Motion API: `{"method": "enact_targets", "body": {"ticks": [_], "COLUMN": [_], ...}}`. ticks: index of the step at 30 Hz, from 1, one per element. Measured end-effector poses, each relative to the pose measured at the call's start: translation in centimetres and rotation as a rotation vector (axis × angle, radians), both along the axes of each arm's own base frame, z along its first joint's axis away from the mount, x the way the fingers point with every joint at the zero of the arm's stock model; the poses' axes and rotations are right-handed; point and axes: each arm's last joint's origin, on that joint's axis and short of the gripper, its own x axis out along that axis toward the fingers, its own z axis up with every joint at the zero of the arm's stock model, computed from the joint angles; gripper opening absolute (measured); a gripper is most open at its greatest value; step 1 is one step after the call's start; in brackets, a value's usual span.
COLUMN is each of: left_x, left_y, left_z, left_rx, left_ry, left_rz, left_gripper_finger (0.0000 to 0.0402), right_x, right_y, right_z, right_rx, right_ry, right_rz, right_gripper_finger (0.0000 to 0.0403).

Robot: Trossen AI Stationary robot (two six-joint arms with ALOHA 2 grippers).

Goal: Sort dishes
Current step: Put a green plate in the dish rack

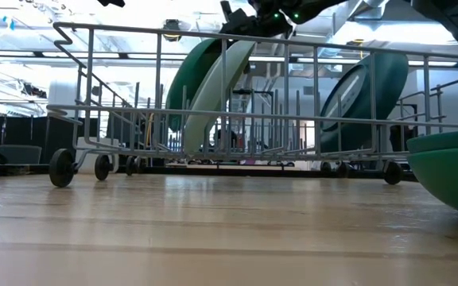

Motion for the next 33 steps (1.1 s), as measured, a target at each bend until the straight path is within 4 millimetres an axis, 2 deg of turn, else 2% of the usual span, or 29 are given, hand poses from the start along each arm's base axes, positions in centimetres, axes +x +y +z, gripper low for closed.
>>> {"method": "enact_targets", "body": {"ticks": [9, 16, 23, 33], "left_x": [0.0, 0.0, -0.1, -0.1], "left_y": [0.0, 0.0, 0.0, 0.0], "left_z": [0.0, 0.0, 0.0, 0.0], "left_rx": [0.002, 0.004, 0.006, 0.007], "left_ry": [0.001, 0.002, 0.01, 0.013], "left_rz": [0.0, 0.0, 0.0, 0.0], "left_gripper_finger": [0.0115, 0.0115, 0.0115, 0.0115], "right_x": [0.1, 1.3, 1.5, 1.4], "right_y": [0.2, -0.6, -0.3, -0.3], "right_z": [-0.2, -2.3, -1.9, -2.1], "right_rx": [0.019, 0.036, 0.017, 0.087], "right_ry": [0.003, 0.023, -0.005, 0.007], "right_rz": [0.02, 0.02, 0.027, 0.011], "right_gripper_finger": [0.0019, 0.0038, 0.0042, 0.0043]}}
